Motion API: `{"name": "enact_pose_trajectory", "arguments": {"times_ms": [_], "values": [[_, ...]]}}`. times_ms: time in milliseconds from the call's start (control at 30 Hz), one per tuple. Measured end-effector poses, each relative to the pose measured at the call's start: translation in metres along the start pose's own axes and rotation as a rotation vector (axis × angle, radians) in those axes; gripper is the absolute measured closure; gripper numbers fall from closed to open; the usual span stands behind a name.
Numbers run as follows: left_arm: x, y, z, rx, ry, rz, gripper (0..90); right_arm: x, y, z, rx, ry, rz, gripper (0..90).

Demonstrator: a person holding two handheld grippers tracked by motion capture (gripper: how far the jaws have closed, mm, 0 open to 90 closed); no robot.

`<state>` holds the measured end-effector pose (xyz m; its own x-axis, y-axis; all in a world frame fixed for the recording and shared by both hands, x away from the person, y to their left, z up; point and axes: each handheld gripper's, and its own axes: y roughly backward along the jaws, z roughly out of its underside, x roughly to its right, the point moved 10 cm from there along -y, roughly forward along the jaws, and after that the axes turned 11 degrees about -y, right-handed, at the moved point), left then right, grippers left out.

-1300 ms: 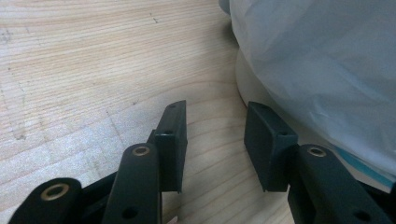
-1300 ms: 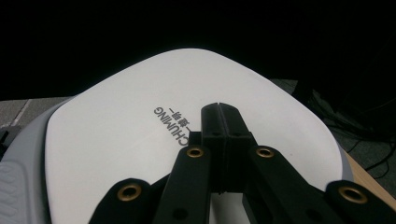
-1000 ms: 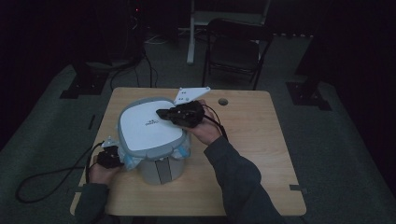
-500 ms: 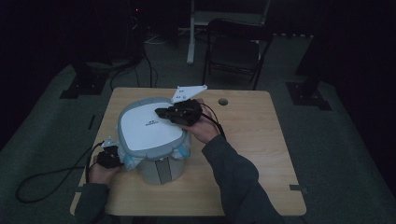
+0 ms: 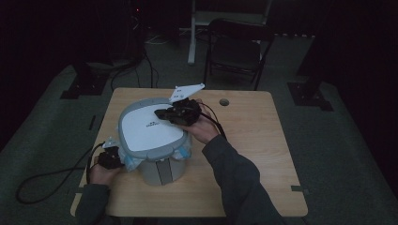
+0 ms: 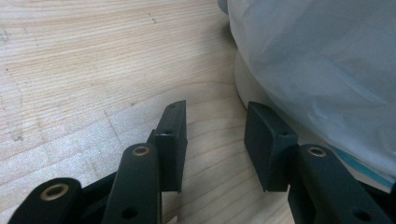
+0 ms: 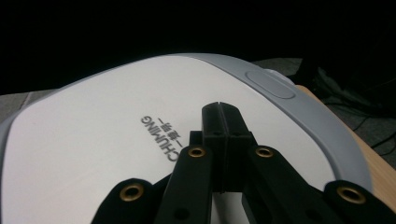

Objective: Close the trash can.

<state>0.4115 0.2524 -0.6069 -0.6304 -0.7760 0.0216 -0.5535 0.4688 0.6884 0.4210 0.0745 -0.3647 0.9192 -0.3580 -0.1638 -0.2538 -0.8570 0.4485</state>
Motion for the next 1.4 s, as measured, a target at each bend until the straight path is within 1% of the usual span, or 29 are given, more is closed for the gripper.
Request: {"name": "enact_pose_trajectory", "arguments": {"times_ms": [33, 333, 533, 700, 800, 867, 900, 933, 1000, 1067, 1100, 1167, 1400], "values": [[0.0, 0.0, 0.0, 0.0, 0.0, 0.001, 60.2, -0.002, -0.001, 0.0, 0.001, -0.001, -0.006, 90.0], [0.0, 0.001, 0.0, 0.0, 0.0, 0.001, 60.2, -0.004, -0.002, -0.001, 0.011, 0.016, 0.01, 90.0], [-0.001, 0.001, 0.0, 0.001, 0.001, 0.0, 60.2, -0.004, 0.0, -0.001, 0.041, 0.026, 0.024, 90.0], [-0.001, 0.001, 0.001, 0.0, 0.0, 0.0, 60.2, -0.003, 0.003, 0.001, 0.053, 0.026, 0.038, 90.0], [-0.001, 0.001, 0.0, 0.003, 0.002, 0.001, 60.2, -0.003, 0.009, 0.003, 0.056, 0.042, 0.061, 90.0], [-0.001, 0.0, 0.0, 0.005, 0.003, 0.001, 60.1, -0.003, 0.012, 0.003, 0.066, 0.041, 0.063, 90.0], [-0.001, 0.001, 0.0, 0.003, 0.003, 0.001, 60.1, -0.003, 0.019, 0.002, 0.084, 0.032, 0.065, 90.0], [-0.001, 0.001, 0.0, 0.003, 0.002, 0.001, 60.1, -0.003, 0.023, 0.002, 0.09, 0.03, 0.063, 90.0], [-0.001, 0.001, 0.0, 0.003, 0.002, 0.001, 60.1, -0.002, 0.029, 0.003, 0.092, 0.034, 0.076, 90.0], [-0.001, 0.0, 0.0, 0.003, 0.003, 0.001, 60.1, -0.004, 0.034, 0.005, 0.098, 0.041, 0.078, 90.0], [-0.001, 0.0, 0.0, 0.003, 0.003, 0.001, 60.1, -0.004, 0.034, 0.005, 0.098, 0.041, 0.078, 90.0], [-0.001, 0.0, 0.0, 0.002, 0.001, 0.001, 60.1, -0.006, 0.042, 0.01, 0.105, 0.042, 0.088, 90.0], [0.0, 0.0, 0.0, 0.002, 0.001, 0.003, 60.1, -0.005, 0.056, 0.021, 0.118, 0.034, 0.105, 90.0]]}}
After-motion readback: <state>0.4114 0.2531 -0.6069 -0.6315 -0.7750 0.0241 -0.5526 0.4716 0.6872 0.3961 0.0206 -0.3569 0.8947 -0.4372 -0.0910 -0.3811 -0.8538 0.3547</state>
